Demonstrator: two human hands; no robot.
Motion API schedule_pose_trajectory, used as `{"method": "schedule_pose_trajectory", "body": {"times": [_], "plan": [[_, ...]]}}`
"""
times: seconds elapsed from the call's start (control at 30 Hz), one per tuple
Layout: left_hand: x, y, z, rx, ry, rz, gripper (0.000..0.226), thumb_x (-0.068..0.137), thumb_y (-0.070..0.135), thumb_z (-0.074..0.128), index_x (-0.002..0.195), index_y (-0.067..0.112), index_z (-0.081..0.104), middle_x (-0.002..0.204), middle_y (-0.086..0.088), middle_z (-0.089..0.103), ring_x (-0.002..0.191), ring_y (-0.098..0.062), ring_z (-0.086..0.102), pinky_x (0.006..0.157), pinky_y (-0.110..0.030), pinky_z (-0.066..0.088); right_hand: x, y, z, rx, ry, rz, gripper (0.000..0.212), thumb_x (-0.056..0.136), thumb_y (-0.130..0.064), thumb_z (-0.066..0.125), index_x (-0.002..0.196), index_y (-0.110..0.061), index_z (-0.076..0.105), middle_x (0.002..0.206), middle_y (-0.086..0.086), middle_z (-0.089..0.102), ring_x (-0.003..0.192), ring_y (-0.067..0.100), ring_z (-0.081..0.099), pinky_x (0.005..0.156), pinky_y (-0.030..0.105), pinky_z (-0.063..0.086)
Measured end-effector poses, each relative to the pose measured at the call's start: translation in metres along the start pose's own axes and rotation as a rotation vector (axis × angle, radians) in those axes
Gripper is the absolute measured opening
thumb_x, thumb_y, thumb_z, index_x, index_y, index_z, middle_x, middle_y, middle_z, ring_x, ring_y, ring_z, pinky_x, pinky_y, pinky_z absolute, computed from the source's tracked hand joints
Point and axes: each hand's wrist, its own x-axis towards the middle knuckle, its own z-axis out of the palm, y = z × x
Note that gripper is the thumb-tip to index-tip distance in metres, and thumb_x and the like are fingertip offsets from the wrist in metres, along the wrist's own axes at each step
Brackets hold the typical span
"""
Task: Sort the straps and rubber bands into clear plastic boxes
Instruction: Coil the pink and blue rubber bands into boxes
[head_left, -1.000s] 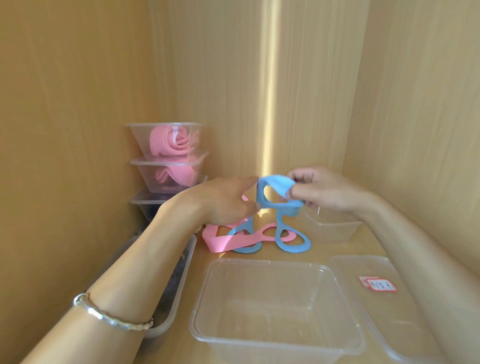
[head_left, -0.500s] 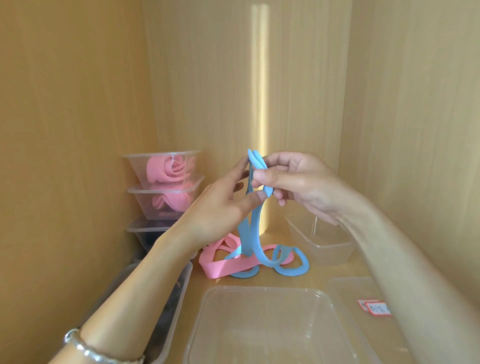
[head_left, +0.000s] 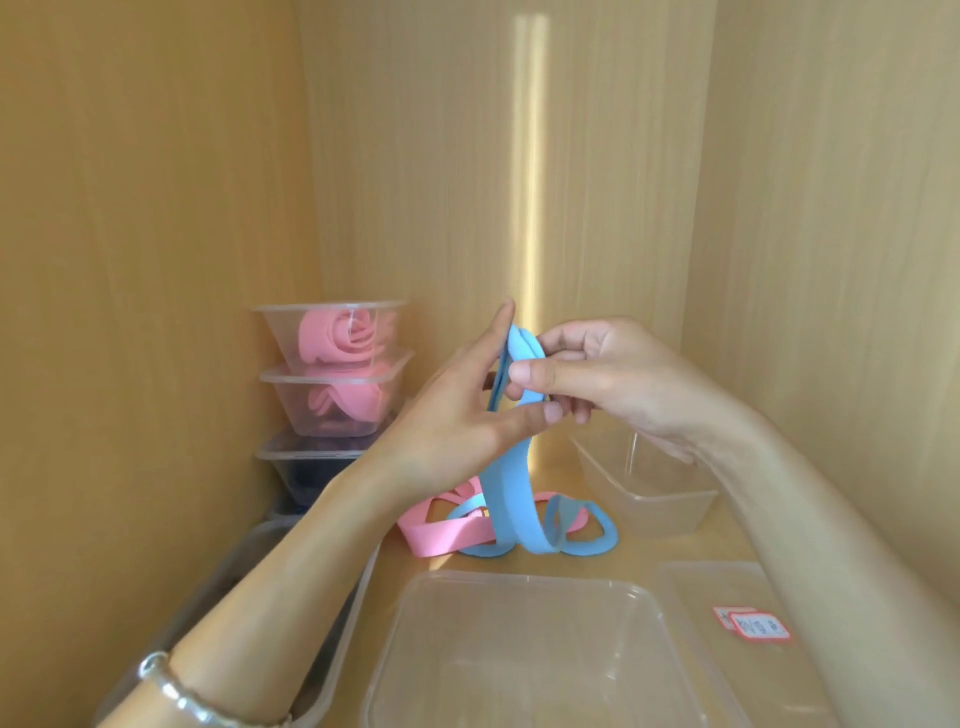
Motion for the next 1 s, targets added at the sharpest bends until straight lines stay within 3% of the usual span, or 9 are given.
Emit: {"method": "schedule_pose_trajectory", "body": {"times": [0.1,0.23,0.37,0.43,0.53,0.77,0.83,0.93,1.0], "plan": [[-0.002,0.002,0.002,0.053,0.010,-0.017,0.096,0.070,0.052,0.064,0.148,0.047,0.008,0.131,0.016,0.043,0.127,0.003,0.041,0.107,-0.037,0.040,-0.001,-0.004,-0.001,-0.105,-0.013,0.026,0.008,0.086,-0.026,0.067,0.085,-0.020,0.072,0.083,-0.006,0.075,0.063,0.006,0.054,0.060,0.019,0.038],[-0.003,0.005,0.003,0.046,0.054,0.019,0.105,0.080,0.026,0.074,0.148,0.046,-0.003,0.134,0.016,0.043,0.119,0.001,0.049,0.097,-0.033,0.050,-0.002,-0.011,0.000,-0.061,0.058,-0.013,0.011,0.090,-0.019,0.064,0.085,-0.011,0.070,0.081,-0.004,0.075,0.055,0.005,0.049,0.051,0.018,0.037],[-0.004,0.002,0.005,0.076,0.007,-0.017,0.113,0.080,0.023,0.074,0.145,0.051,-0.014,0.133,0.039,0.030,0.098,-0.016,0.064,0.087,-0.037,0.055,-0.005,-0.023,0.002,0.202,0.168,-0.140,0.010,0.094,-0.010,0.059,0.086,-0.009,0.066,0.083,0.007,0.074,0.054,0.007,0.055,0.053,0.019,0.046],[-0.004,-0.001,0.008,0.093,0.024,-0.002,0.100,0.080,0.025,0.072,0.149,0.044,0.003,0.127,0.035,0.042,0.102,0.000,0.058,0.090,-0.029,0.051,-0.007,-0.030,0.002,0.291,0.194,-0.199,0.010,0.095,-0.010,0.057,0.088,-0.008,0.065,0.085,0.009,0.074,0.056,0.008,0.057,0.056,0.020,0.049],[-0.003,-0.001,0.009,0.110,0.068,0.004,0.072,0.085,0.018,0.067,0.144,0.028,0.027,0.092,0.046,0.046,0.089,0.020,0.050,0.077,-0.007,0.044,-0.010,-0.033,0.002,0.318,0.212,-0.238,0.009,0.096,-0.010,0.056,0.091,-0.008,0.063,0.084,0.003,0.074,0.058,0.008,0.058,0.058,0.020,0.049],[-0.001,0.005,0.004,0.051,0.069,0.010,0.062,0.085,0.020,0.069,0.137,0.032,0.037,0.102,0.035,0.049,0.091,0.022,0.048,0.082,-0.005,0.041,-0.003,-0.034,0.000,0.291,0.267,-0.183,0.011,0.095,-0.011,0.058,0.087,-0.009,0.066,0.080,0.002,0.073,0.053,0.008,0.054,0.055,0.021,0.048],[0.002,0.009,0.001,0.032,0.053,-0.001,0.047,0.087,0.026,0.067,0.127,0.035,0.045,0.097,0.032,0.057,0.089,0.018,0.053,0.080,-0.010,0.044,0.005,-0.040,-0.005,0.207,0.275,-0.150,0.014,0.094,-0.012,0.059,0.083,-0.009,0.068,0.076,-0.001,0.072,0.052,0.006,0.053,0.054,0.020,0.047],[0.020,0.016,-0.006,-0.020,0.101,0.022,0.032,0.090,0.023,0.064,0.119,0.031,0.051,0.080,0.033,0.061,0.077,0.015,0.056,0.070,-0.005,0.042,0.022,-0.057,-0.018,0.132,0.311,-0.121,0.017,0.093,-0.014,0.059,0.079,-0.011,0.067,0.073,-0.003,0.071,0.049,0.004,0.051,0.049,0.019,0.042],[0.032,0.024,-0.009,0.020,0.145,0.063,0.033,0.091,0.025,0.062,0.123,0.029,0.053,0.087,0.021,0.064,0.079,0.007,0.058,0.069,-0.006,0.041,0.032,-0.068,-0.028,0.092,0.345,-0.125,0.018,0.093,-0.015,0.058,0.077,-0.012,0.066,0.075,-0.001,0.070,0.046,0.004,0.050,0.046,0.018,0.040]]}}
